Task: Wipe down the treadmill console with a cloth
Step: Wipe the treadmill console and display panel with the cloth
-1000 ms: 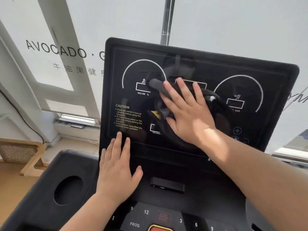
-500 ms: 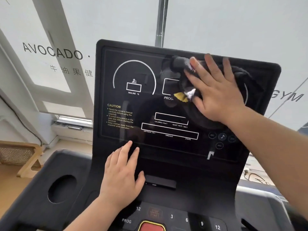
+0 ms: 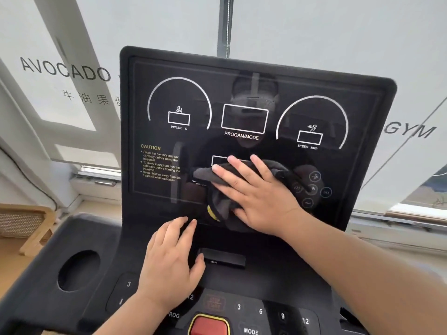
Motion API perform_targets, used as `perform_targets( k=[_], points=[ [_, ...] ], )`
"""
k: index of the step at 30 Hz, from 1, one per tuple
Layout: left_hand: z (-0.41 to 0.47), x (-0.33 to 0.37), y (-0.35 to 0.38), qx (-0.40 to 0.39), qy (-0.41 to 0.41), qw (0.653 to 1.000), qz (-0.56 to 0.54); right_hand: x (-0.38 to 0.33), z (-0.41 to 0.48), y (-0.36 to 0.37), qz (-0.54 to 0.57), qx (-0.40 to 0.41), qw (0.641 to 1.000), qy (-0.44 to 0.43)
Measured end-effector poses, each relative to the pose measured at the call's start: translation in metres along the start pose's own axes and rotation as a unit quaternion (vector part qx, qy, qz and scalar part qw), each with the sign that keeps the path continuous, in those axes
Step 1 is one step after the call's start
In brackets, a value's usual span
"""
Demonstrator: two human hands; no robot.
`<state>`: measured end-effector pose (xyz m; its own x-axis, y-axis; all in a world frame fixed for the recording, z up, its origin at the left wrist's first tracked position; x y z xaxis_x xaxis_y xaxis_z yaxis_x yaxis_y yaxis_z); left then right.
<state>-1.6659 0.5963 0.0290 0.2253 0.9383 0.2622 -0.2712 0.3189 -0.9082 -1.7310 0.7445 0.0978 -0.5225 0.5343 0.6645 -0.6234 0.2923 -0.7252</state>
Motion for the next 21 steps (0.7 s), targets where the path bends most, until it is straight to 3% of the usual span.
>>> perform_targets(
  k=[3, 5, 12, 16, 21],
  points=[
    [0.002, 0.008, -0.004, 0.005, 0.018, 1.000, 0.007, 0.005, -0.032, 0.007, -0.015, -0.004, 0.998, -0.058],
    [0.006, 0.012, -0.006, 0.002, 0.027, 1.000, 0.015, 0.036, -0.049, 0.002, -0.013, 0.011, 0.999, -0.043],
    [0.019, 0.018, -0.005, -0.041, 0.007, 0.998, 0.040, 0.196, -0.038, -0.050, 0.029, 0.072, 0.975, 0.209],
    [0.014, 0.024, 0.002, -0.043, 0.002, 0.999, 0.029, 0.196, -0.022, -0.052, 0.052, 0.082, 0.938, 0.334],
    [0.008, 0.035, 0.009, -0.035, 0.028, 0.999, 0.017, 0.094, -0.007, -0.030, 0.049, 0.077, 0.977, 0.191]
  ],
)
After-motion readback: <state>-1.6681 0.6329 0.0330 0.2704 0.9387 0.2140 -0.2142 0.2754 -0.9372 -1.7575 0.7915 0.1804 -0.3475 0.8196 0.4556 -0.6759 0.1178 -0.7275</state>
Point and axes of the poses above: each hand's wrist, its own z-axis towards the middle knuckle, its own y-axis out of the palm, x = y × z, the point moved 10 cm from there along z, towards the middle knuckle, and after that the axes turned 6 degrees about -y, right-handed, at the moved point
